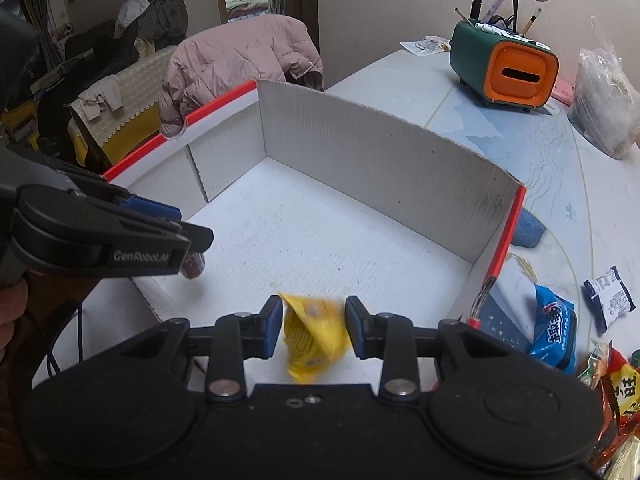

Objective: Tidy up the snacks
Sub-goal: 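Carry both items over the red box and open both grippers to drop them, then move both grippers back over the snack pile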

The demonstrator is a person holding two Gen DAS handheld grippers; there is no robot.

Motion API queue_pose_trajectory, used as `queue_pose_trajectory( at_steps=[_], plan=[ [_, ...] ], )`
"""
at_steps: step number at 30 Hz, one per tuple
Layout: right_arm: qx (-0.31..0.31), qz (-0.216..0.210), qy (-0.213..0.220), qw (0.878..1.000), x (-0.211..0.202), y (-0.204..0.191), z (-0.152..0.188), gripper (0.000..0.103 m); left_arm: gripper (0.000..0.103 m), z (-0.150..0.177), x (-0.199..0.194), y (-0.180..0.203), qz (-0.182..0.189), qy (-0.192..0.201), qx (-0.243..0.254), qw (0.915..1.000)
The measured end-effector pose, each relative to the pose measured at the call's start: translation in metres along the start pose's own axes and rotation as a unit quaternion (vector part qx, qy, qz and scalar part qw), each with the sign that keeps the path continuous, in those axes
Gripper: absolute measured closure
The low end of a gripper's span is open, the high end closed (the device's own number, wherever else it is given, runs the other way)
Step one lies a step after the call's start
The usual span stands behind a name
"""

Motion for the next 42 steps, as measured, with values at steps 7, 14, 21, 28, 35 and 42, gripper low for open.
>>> queue_pose_trajectory(
  at_steps=[7,14,21,28,35,42],
  plan=[
    [0.01,-0.002,0.002,1.0,-0.004,0.001,0.003,0.065,0.074,0.006,-0.004,0.003,0.009,0.008,0.006,0.9999],
    [0.03,-0.008,0.019,0.999,-0.018,0.008,0.005,0.06,0.066,0.008,-0.018,0.001,0.013,0.027,0.006,0.9995],
    [0.048,-0.018,0.043,0.998,-0.041,0.015,0.009,0.057,0.054,0.01,-0.041,-0.002,0.019,0.055,-0.001,0.9983],
    [0.065,-0.022,0.077,0.995,-0.07,0.02,0.013,0.035,0.053,0.014,-0.072,0.012,0.027,0.091,0.015,0.9953],
    [0.077,-0.03,0.107,0.991,-0.1,0.029,0.02,0.027,0.05,0.019,-0.098,0.034,0.048,0.12,0.028,0.9912],
    [0.091,-0.007,0.126,0.988,-0.129,0.051,0.04,0.018,0.04,0.02,-0.114,0.072,0.07,0.144,0.053,0.9857]
  ],
)
Point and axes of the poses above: each gripper's, at about its wrist camera, not at the fingertips, and x roughly the way its jaws point, y to its right, z to its underside, the point moved 1 cm from there along x, roughly the way its jaws point
